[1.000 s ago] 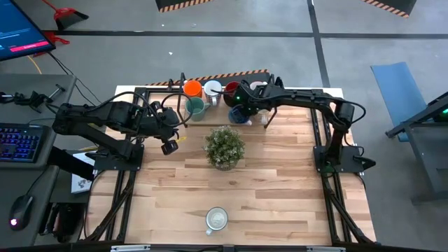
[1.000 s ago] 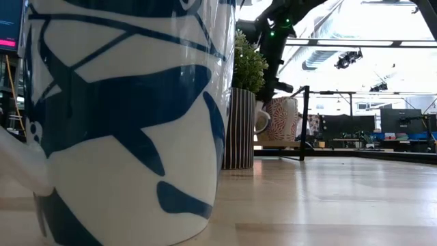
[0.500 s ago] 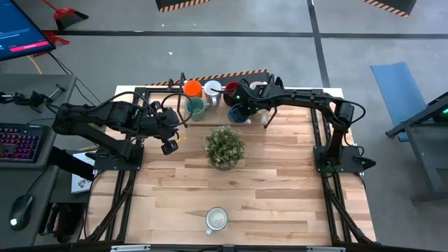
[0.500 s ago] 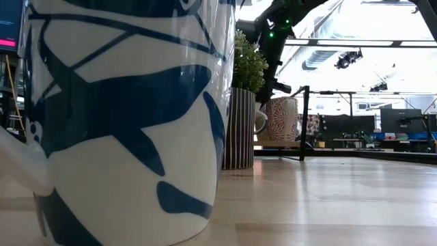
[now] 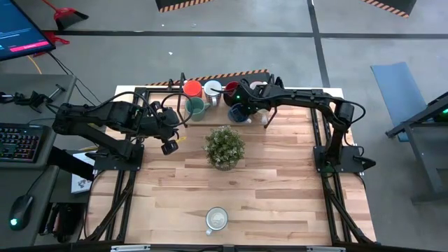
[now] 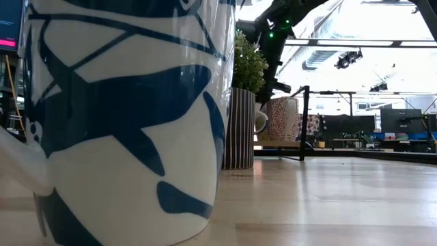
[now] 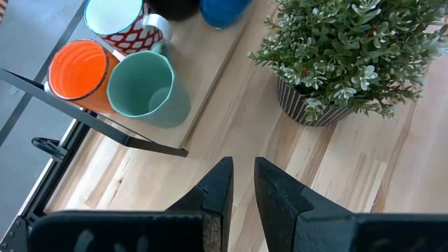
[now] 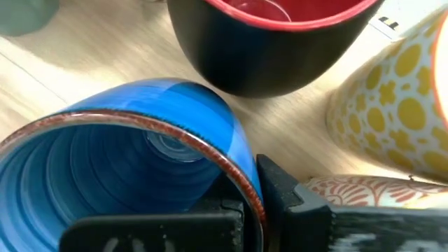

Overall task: Place coffee mugs
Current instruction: Put the blue mug on the shelf

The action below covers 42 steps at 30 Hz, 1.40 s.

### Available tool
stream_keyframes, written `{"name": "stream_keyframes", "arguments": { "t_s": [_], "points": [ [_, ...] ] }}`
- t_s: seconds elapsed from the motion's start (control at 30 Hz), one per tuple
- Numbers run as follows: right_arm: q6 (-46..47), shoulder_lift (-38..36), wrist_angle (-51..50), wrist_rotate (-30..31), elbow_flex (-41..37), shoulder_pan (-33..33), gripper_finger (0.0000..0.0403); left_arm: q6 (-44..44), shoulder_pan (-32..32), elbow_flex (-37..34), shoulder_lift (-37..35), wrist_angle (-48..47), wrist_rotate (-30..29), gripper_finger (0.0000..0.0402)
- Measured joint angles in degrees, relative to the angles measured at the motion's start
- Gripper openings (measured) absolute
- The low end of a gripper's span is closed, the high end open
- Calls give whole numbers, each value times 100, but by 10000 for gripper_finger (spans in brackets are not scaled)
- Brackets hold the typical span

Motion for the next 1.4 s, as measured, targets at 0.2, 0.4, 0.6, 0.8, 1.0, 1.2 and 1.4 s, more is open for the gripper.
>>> {"name": "stream_keyframes", "arguments": {
  "t_s": [0.2, 0.4, 0.6, 0.8, 1.0, 1.2, 1.4],
  "points": [
    [-150, -2, 95, -87, -2, 0, 9, 0, 0, 0, 0, 0, 0, 49],
    [-148, -7, 255, -99, -2, 0, 54, -140, 0, 0, 0, 0, 0, 49],
    [-147, -7, 294, -42, -2, 0, 74, -144, -2, 0, 0, 0, 0, 49],
    [-143, -7, 301, -136, -2, 0, 76, -142, -2, 0, 0, 0, 0, 49],
    [-35, -7, 299, -156, -2, 0, 76, -140, -2, 0, 0, 0, 0, 49],
    [-35, -32, 294, -151, -2, 0, 76, -142, -2, 0, 0, 0, 0, 49],
    [-164, -128, 188, 1, 300, 0, 76, -140, -2, 0, 0, -2, 0, 49]
  ]
}}
